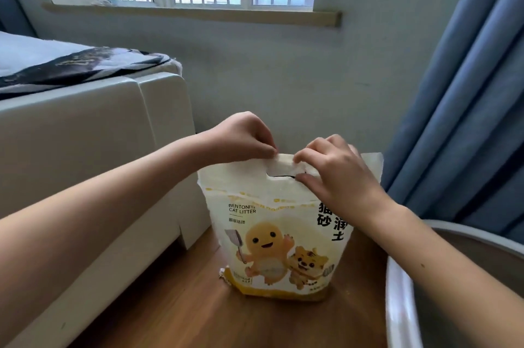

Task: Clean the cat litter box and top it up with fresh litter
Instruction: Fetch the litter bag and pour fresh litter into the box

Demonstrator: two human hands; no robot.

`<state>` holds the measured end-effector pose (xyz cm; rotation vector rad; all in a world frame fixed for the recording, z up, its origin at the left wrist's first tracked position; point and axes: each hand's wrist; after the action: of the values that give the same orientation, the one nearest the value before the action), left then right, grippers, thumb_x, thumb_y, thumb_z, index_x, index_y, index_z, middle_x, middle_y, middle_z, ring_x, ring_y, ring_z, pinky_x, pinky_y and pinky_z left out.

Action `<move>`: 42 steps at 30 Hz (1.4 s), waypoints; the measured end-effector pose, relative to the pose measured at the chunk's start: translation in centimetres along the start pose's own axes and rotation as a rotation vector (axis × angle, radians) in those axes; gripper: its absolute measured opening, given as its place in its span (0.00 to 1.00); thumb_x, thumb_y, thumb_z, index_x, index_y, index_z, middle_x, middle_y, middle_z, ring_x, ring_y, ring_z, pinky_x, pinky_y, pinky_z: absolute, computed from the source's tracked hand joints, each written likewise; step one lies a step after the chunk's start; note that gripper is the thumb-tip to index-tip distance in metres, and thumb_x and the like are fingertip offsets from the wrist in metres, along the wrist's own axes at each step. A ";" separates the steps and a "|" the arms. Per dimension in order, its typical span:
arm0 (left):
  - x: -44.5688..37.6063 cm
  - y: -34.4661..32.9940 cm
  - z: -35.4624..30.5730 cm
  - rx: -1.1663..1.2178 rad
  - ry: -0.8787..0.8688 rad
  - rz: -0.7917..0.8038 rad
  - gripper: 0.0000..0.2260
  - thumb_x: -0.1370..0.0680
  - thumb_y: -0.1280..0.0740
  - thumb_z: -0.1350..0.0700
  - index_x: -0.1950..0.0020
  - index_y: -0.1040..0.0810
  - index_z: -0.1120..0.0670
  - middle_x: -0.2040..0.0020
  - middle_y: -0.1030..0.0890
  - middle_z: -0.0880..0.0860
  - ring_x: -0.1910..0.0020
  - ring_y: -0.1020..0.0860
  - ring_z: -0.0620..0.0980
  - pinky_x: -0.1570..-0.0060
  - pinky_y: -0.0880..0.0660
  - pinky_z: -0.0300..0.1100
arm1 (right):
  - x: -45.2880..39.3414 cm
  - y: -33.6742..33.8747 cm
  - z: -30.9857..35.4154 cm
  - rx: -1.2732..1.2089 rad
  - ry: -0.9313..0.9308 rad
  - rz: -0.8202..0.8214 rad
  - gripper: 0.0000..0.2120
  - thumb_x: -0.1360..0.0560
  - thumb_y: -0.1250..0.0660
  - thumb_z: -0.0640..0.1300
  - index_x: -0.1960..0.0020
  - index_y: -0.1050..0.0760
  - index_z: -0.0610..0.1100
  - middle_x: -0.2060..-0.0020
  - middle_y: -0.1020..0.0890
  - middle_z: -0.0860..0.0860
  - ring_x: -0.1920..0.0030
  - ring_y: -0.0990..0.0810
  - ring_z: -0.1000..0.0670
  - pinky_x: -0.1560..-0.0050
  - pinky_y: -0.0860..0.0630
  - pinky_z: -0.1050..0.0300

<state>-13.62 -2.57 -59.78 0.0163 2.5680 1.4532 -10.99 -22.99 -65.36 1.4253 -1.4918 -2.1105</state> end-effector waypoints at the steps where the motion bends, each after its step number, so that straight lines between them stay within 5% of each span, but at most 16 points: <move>1: -0.2 -0.1 -0.1 0.042 0.036 0.001 0.05 0.26 0.29 0.57 0.59 0.14 0.55 0.64 0.18 0.52 0.66 0.25 0.43 0.64 0.28 0.39 | 0.1 0.0 0.0 -0.006 0.005 -0.002 0.07 0.27 0.28 0.46 0.50 0.21 0.46 0.54 0.21 0.51 0.50 0.25 0.45 0.52 0.29 0.50; 8: -1.5 0.4 -0.6 0.333 0.196 -0.109 0.05 0.27 0.29 0.60 0.59 0.17 0.61 0.69 0.23 0.51 0.69 0.28 0.46 0.67 0.29 0.34 | 0.3 0.5 0.1 -0.096 -0.012 0.014 0.05 0.25 0.31 0.40 0.50 0.24 0.43 0.49 0.20 0.47 0.46 0.24 0.45 0.45 0.27 0.53; 13: -2.1 0.4 -1.0 0.079 0.081 0.023 0.06 0.24 0.31 0.56 0.57 0.16 0.57 0.64 0.20 0.49 0.65 0.25 0.45 0.62 0.28 0.36 | 0.4 0.6 0.4 -0.101 -0.036 0.058 0.16 0.24 0.33 0.41 0.37 0.28 0.45 0.45 0.20 0.49 0.44 0.22 0.47 0.41 0.28 0.53; 17: -2.4 -1.0 -0.8 -0.156 0.125 0.166 0.09 0.22 0.34 0.51 0.45 0.18 0.51 0.52 0.19 0.47 0.54 0.24 0.47 0.56 0.30 0.38 | 0.1 0.4 -0.1 0.054 -0.122 0.198 0.25 0.20 0.39 0.49 0.25 0.39 0.46 0.31 0.28 0.49 0.28 0.35 0.46 0.27 0.42 0.51; 20: -2.6 -1.3 -0.4 -0.193 0.131 0.166 0.07 0.22 0.35 0.52 0.48 0.18 0.50 0.55 0.20 0.48 0.57 0.25 0.47 0.59 0.30 0.38 | -0.1 0.1 -0.4 0.097 -0.187 0.318 0.25 0.18 0.46 0.51 0.23 0.45 0.48 0.29 0.30 0.49 0.25 0.40 0.47 0.25 0.49 0.49; 27: -1.7 -0.7 0.2 -0.011 -0.085 0.050 0.03 0.27 0.26 0.57 0.60 0.17 0.52 0.74 0.25 0.41 0.74 0.29 0.36 0.71 0.36 0.27 | -0.2 0.0 -0.9 0.036 -0.147 0.215 0.20 0.20 0.40 0.50 0.29 0.33 0.47 0.38 0.23 0.48 0.35 0.30 0.46 0.30 0.40 0.51; 33: -1.5 0.5 -0.1 0.057 0.022 0.196 0.13 0.23 0.30 0.48 0.58 0.17 0.57 0.66 0.24 0.47 0.66 0.28 0.44 0.61 0.32 0.40 | 0.2 0.1 -0.6 0.037 -0.042 0.001 0.09 0.25 0.31 0.47 0.48 0.25 0.45 0.55 0.22 0.49 0.54 0.25 0.45 0.50 0.29 0.50; 37: -1.2 0.3 -0.9 0.034 0.056 0.320 0.08 0.23 0.30 0.51 0.62 0.17 0.49 0.70 0.22 0.41 0.70 0.25 0.39 0.66 0.28 0.33 | 0.5 0.4 -0.4 0.066 0.060 -0.095 0.06 0.26 0.30 0.42 0.57 0.27 0.43 0.64 0.22 0.49 0.62 0.25 0.45 0.57 0.29 0.51; 42: -1.5 0.0 -1.3 0.047 0.051 0.246 0.12 0.22 0.31 0.54 0.66 0.21 0.49 0.75 0.25 0.41 0.75 0.27 0.37 0.73 0.32 0.29 | 0.9 0.5 -0.5 0.150 0.098 -0.206 0.06 0.25 0.32 0.40 0.61 0.23 0.41 0.68 0.19 0.47 0.65 0.21 0.43 0.55 0.23 0.50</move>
<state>-12.42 -3.83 -58.87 0.3164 2.7201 1.4895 -11.22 -24.10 -65.47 1.7786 -1.5539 -2.0421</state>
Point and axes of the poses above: each hand's wrist, its own x-axis away from the middle knuckle, its own y-axis out of the back of the hand, z = x × y
